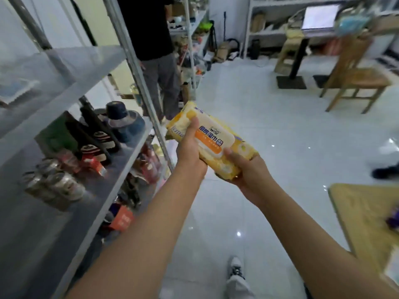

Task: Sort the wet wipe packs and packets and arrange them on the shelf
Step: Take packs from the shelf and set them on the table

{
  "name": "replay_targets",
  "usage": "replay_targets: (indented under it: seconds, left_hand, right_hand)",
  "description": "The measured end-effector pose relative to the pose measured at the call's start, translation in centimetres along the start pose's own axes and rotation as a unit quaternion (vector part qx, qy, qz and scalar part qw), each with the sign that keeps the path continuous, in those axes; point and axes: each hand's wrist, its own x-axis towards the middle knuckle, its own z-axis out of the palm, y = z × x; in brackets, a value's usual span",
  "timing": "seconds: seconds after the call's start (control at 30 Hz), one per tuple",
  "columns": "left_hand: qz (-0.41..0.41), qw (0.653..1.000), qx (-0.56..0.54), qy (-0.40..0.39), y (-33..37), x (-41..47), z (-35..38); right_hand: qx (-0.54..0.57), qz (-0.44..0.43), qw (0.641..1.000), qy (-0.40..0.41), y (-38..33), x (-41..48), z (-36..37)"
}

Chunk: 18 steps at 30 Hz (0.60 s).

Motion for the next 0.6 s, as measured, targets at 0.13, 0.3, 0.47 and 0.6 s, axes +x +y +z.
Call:
replay_targets:
  seconds: [0.13, 0.3, 0.47, 0.6]
  left_hand:
    - [-0.096, 0.993, 0.032, -0.058, -9.6, -5.1, 5.2]
    - [-0.184, 0.964, 0.081, -0.175, -20.4, -12.2, 12.4]
    - [-0.228, 0.922, 0.117, -0.292, -30.2, -18.9, 18.9]
    - [-0.289, 0.902, 0.175, -0.271, -37.7, -24.0, 23.9]
  right_hand:
    - [-0.039, -0.056, 0.988, 0.14, 0.0, -8.5, -8.5]
    - [-0.024, -0.051, 0.941, 0.334, -0.3, -19.0, -18.9]
    - [0.009, -0.035, 0.893, 0.448, -2.0, -29.1, -29.0]
    - [0.019, -0.03, 0.874, 0.484, -2.4, -35.8, -36.3]
